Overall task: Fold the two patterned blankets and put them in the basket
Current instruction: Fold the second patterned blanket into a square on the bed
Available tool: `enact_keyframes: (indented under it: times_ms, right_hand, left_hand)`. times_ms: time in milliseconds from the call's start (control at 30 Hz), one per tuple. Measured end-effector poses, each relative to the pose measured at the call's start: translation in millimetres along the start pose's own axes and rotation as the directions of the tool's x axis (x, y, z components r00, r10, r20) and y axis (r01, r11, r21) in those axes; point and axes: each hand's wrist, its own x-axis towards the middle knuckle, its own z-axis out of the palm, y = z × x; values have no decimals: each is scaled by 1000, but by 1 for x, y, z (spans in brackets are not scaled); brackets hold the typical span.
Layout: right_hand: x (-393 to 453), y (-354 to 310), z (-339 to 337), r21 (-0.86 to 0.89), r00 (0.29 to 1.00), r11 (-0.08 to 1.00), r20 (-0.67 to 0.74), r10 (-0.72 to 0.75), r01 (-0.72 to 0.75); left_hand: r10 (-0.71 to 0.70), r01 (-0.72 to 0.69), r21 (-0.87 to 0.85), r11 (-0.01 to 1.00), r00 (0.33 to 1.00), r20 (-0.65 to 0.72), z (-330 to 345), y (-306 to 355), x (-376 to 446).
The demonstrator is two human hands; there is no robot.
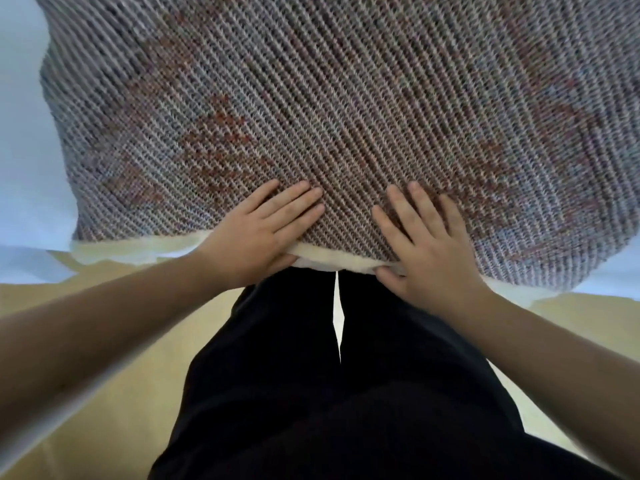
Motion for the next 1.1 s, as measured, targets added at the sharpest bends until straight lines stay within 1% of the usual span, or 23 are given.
enact_keyframes:
  times_ms: [67,167,333,400,533,633,700,767,833,867,933,1000,1100]
  right_hand:
    - [6,-3,-6,15,1000,1000,8,-21,21]
    - [13,-8,-15,67,999,998,46,-20,17]
    - [17,-8,-26,112,993,993,117,15,-28]
    - [15,-6,-29,117,985,992,167,34,-54]
    - [14,-8,-33,72,955,994,291,54,-78]
    - [17,-9,-34,89,946,991,317,70,-103]
    - [17,-9,-35,105,942,989,329,68,-108]
    - [16,-8,-36,117,943,987,327,64,-107]
    - [17,-4,-39,151,953,981,295,72,-121]
    - [17,-1,-41,176,961,975,263,84,-134]
    - [21,6,-45,233,976,958,179,126,-166]
    - [27,13,-53,290,970,929,136,199,-231]
    - [45,29,-67,371,913,834,143,382,-407]
  left_hand:
    - [10,-11,-48,999,999,-31,-2,-2,1]
    - [22,-25,-121,992,999,-23,-8,-5,2]
    - [-57,47,-340,939,998,-20,-22,-11,1]
    - [-53,48,-340,939,999,-5,-26,-13,1]
    - [-46,47,-274,961,999,10,-27,-13,5]
    - [-70,69,-272,960,998,7,-27,-11,8]
    - [-89,83,-302,950,996,-5,-30,-11,8]
    - [-130,114,-376,920,991,-16,-34,-10,9]
    - [-210,190,-469,862,978,9,-42,-12,12]
    - [-251,239,-499,833,967,44,-48,-15,15]
    - [-319,348,-507,788,936,147,-61,-23,21]
    - [-378,421,-509,751,906,190,-72,-33,27]
    - [-438,476,-491,730,876,200,-88,-47,46]
